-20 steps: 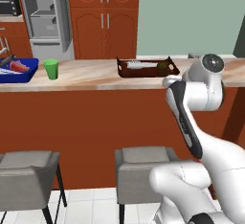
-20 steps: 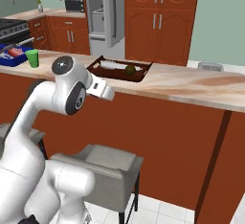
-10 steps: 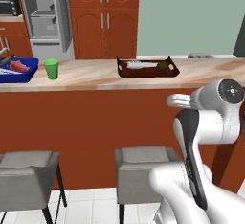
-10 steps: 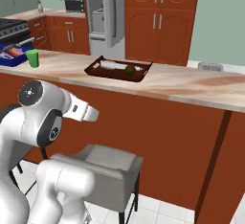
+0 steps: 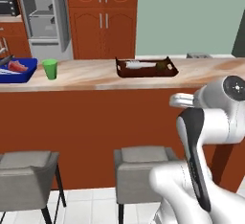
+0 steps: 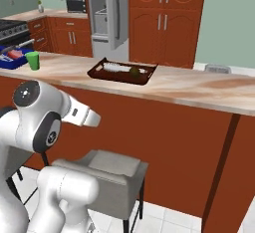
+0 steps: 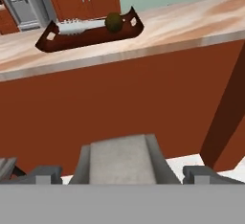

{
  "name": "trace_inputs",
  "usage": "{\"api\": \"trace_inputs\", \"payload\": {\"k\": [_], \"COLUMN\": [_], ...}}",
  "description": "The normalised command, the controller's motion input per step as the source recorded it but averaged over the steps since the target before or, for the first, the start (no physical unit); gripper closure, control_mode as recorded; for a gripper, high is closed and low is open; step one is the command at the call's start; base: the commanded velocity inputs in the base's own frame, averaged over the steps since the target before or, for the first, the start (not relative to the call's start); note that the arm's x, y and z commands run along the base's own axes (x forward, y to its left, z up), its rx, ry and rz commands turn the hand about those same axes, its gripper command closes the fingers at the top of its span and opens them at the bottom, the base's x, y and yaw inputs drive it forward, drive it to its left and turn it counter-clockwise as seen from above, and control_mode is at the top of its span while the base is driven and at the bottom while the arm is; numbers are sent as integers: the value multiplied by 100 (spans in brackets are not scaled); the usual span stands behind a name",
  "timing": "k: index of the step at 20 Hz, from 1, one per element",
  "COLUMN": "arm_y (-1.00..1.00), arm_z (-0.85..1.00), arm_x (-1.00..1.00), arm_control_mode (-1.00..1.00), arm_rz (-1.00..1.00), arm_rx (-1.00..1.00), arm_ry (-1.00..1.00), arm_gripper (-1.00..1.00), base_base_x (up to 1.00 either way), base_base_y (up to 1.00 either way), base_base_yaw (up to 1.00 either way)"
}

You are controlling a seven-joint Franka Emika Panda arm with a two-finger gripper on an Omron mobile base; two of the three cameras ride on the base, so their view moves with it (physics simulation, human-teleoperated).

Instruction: Gather the sweet potato and avocado from the fridge and place them on a tray on the dining counter. Then gather the steak and fish from the fridge and place them on the other tray.

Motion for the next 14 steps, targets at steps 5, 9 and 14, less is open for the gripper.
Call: {"api": "trace_inputs", "payload": {"k": [5,9,14], "arm_y": [0,0,0], "arm_z": [0,0,0], "arm_x": [0,0,0], "arm_control_mode": [100,100,100], "arm_rz": [0,0,0], "arm_rx": [0,0,0], "arm_ry": [0,0,0], "arm_gripper": [-100,-100,-100], "base_base_x": [-42,-18,1], "base_base_y": [-80,-100,-100], "base_base_yaw": [-31,-23,-13]}}
